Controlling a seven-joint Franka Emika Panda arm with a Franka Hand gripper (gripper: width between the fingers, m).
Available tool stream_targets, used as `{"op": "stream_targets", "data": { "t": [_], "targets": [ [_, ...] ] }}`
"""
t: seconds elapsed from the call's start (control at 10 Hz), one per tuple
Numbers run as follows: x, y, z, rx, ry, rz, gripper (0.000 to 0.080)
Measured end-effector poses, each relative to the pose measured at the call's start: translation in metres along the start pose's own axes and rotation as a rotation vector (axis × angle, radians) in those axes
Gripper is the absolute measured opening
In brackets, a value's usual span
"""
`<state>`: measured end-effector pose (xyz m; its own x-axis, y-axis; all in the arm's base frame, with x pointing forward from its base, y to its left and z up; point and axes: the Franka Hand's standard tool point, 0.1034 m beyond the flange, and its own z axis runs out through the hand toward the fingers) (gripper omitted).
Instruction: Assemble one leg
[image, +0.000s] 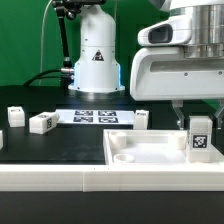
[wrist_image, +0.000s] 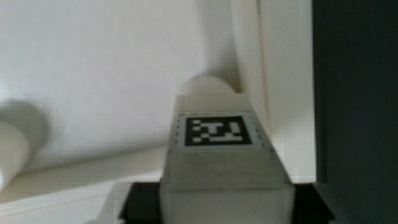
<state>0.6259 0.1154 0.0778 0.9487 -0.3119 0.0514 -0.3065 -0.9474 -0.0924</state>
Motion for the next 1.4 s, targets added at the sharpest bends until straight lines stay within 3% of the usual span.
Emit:
{"op": "stream_targets", "data": {
  "t": [0.5,0.9,1.0,1.1,1.4],
  "targets": [
    [-0.0008,0.0008,0.0001,-0.009,0.002,0.535,0.0292],
    [-0.0009,0.0011,0.0002,-0.010,-0.004,0.530,0.0292],
    [-0.0010,0.0010,0.0003,-0.010,-0.004,0.527,0.0480],
    [-0.0001,0.0017,-0.0001,-0.009,-0.004,0.462,0.0591],
    [-0.0001,-0.0008,-0.0011,-0.011,-0.004,0.165,0.0646]
  ]
}}
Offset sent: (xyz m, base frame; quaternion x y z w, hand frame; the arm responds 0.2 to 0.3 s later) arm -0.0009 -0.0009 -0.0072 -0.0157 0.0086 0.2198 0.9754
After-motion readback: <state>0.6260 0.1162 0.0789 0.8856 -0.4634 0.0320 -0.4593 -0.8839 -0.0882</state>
